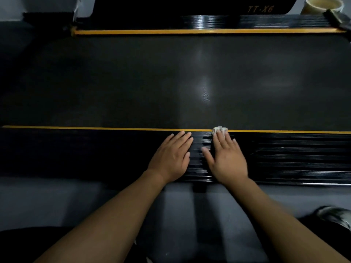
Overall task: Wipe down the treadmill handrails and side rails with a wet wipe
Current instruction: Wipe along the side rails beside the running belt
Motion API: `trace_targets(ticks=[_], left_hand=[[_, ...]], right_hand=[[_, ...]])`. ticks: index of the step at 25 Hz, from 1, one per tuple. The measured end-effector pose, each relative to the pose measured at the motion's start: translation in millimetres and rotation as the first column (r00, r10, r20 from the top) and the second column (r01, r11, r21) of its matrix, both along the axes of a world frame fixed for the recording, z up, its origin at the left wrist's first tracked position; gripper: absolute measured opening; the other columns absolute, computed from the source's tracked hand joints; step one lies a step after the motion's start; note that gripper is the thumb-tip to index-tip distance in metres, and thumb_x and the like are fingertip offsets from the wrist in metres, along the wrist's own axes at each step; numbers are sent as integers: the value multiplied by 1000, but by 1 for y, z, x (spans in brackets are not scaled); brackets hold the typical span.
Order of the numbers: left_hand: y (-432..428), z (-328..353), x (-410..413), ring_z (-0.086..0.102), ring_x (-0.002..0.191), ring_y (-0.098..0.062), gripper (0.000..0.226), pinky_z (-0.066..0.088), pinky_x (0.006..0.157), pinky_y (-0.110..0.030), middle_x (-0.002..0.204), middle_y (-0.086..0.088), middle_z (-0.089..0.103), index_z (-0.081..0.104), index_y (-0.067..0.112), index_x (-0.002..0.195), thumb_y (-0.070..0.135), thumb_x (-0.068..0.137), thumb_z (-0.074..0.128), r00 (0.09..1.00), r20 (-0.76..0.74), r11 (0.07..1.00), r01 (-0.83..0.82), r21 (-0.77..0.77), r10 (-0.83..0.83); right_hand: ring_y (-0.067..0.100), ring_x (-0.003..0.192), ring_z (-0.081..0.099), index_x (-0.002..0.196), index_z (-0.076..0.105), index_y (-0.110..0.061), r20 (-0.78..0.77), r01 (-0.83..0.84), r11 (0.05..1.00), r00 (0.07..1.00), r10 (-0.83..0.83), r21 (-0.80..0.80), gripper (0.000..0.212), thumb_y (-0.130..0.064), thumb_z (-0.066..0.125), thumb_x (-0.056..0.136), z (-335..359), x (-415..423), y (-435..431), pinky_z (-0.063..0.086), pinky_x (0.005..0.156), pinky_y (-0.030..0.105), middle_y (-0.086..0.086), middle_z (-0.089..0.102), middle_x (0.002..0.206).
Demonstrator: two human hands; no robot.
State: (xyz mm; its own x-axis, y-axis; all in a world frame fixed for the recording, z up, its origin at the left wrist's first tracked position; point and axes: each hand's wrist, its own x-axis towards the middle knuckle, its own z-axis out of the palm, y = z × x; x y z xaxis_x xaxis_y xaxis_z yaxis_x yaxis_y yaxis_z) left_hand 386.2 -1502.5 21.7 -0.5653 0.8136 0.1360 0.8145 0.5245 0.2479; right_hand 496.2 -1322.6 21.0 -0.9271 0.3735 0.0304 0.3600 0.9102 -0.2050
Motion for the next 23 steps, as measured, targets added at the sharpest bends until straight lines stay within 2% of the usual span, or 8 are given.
trace_targets(ticks=[4,6,8,10,13,17,21,23], left_hand=[[-1,-2,0,40,148,-26,58,31,123,-48,156,-10,49,53,7,146,31,96,37,1000,15,1000,9,22,-9],[0,0,0,38,149,-25,58,30,123,-47,157,-9,47,53,7,147,33,98,36,1000,8,1000,15,14,-15],[0,0,-1,36,151,-25,58,28,124,-46,159,-9,45,52,8,148,33,99,34,1000,7,1000,13,3,-13],[-1,-1,-1,38,150,-26,59,29,124,-47,158,-10,46,53,7,147,33,97,35,1000,23,1000,20,17,-20],[-2,-2,-1,38,150,-26,60,28,124,-48,158,-10,47,52,7,148,32,96,36,999,34,999,25,24,-26],[-1,-1,-1,38,149,-26,56,28,124,-47,157,-10,47,54,6,146,32,99,36,1000,21,999,17,38,-18],[-3,-1,-1,39,148,-26,57,30,123,-47,156,-10,48,55,7,145,30,98,35,999,27,999,23,37,-24],[-2,0,0,37,150,-25,58,27,125,-46,158,-9,47,54,7,147,30,98,33,999,39,999,22,32,-24]], right_hand=[[26,155,26,158,36,-9,-24,-242,970,970,242,1,78,-62,18,104,-2,-3,-30,26,125,48,10,33,165],[25,153,32,157,39,-11,-58,-114,993,992,115,18,77,-62,19,103,-1,-3,5,28,122,49,8,37,164],[28,155,27,158,35,-7,-41,70,997,997,-71,-10,81,-61,16,102,0,-8,18,27,122,50,12,33,165],[31,156,21,158,31,-2,-12,-26,1000,1000,26,-12,84,-62,17,102,0,-15,-10,26,124,50,16,27,167],[24,156,22,160,33,-10,-19,-235,972,972,235,16,77,-61,18,104,-3,-8,-24,23,126,47,8,27,167],[29,155,26,159,34,-6,-73,64,998,995,-63,4,75,-56,23,104,-5,1,-1,28,122,50,12,29,167],[28,153,30,156,41,-7,-89,-222,974,970,224,40,67,-49,26,107,-9,13,-49,31,122,50,11,34,164],[25,153,31,156,42,-13,-110,-147,987,982,153,59,65,-51,25,107,-10,20,-30,31,122,50,6,35,164]])
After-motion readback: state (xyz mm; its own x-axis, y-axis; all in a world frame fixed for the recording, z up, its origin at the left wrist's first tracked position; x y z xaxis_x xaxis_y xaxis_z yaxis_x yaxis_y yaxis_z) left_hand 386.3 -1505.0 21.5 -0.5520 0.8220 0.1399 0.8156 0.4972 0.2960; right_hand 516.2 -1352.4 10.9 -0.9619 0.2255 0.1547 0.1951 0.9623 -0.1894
